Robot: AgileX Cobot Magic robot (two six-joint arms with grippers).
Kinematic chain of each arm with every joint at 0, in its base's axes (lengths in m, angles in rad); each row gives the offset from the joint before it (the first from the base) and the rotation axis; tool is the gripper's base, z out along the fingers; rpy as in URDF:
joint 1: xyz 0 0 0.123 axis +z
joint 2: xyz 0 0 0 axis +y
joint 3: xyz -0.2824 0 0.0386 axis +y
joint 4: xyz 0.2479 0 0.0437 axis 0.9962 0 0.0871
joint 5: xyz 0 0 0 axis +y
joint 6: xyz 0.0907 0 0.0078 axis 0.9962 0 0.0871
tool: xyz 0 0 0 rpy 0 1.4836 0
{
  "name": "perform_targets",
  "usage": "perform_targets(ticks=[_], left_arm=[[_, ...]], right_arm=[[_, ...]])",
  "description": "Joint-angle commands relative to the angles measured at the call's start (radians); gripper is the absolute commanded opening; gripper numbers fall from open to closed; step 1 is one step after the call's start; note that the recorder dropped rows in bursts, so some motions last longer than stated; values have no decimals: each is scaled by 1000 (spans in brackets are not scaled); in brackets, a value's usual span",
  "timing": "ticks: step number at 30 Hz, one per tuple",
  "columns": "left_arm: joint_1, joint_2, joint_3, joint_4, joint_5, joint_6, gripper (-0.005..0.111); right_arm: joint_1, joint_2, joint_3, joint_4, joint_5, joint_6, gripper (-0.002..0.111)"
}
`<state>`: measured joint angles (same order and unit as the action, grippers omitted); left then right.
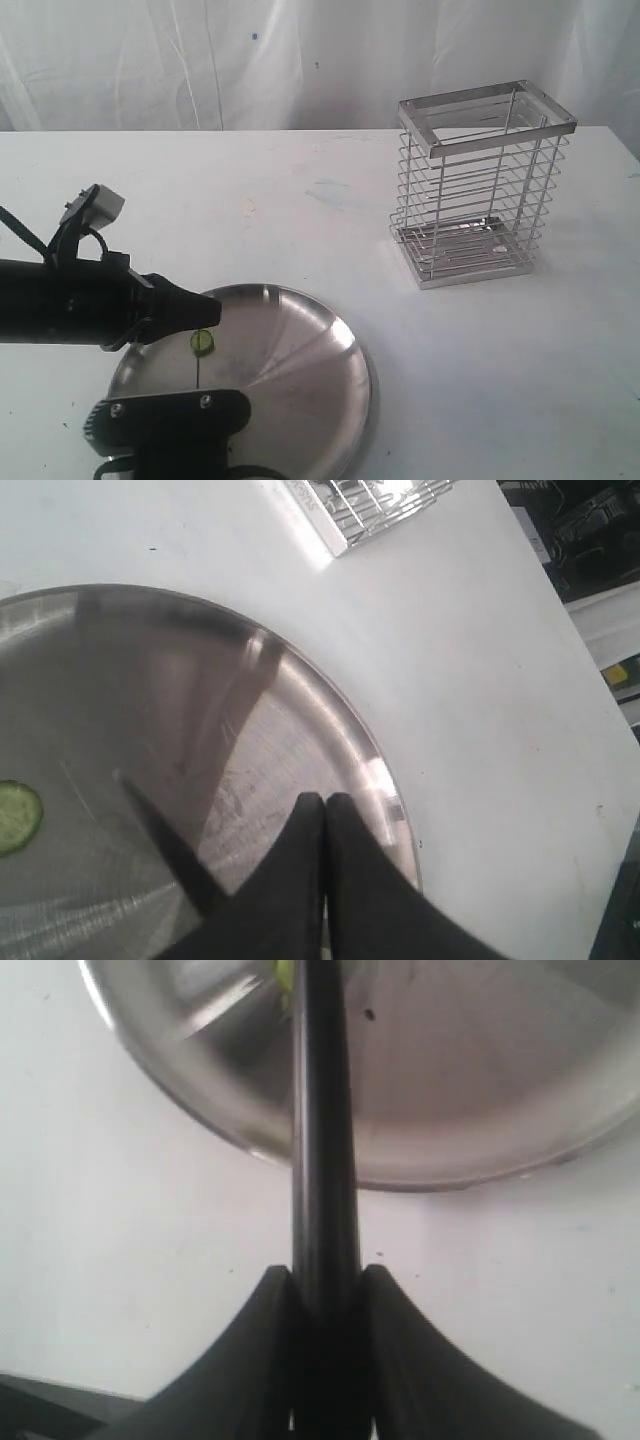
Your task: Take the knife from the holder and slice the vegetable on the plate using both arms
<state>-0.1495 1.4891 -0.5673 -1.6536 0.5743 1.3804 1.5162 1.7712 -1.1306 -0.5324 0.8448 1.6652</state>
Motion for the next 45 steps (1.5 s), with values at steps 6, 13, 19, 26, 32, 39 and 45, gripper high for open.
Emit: perform_targets(ticks=[6, 13, 19, 26, 32, 39, 45], left_arm=[[-1, -11, -2, -4, -20, 7, 0], [-1, -11, -2, -6, -30, 7, 0], [-1, -11, -2, -8, -33, 7, 0], [-1, -11, -2, -8, -33, 7, 0], [-1, -11, -2, -8, -33, 8, 0], [-1, -11, -2, -8, -29, 8, 0], [-1, -11, -2, 5, -1, 6, 0]], right_arm=[[7, 81, 4, 42, -68, -2, 0], [7, 82, 4, 42, -29, 16, 0], [7, 82, 4, -19, -31, 24, 0], [7, 82, 4, -39, -54, 64, 0], [8, 94, 4, -2, -63, 66, 0], [8, 119, 4, 19, -91, 81, 0], [8, 125, 4, 26, -91, 86, 0]])
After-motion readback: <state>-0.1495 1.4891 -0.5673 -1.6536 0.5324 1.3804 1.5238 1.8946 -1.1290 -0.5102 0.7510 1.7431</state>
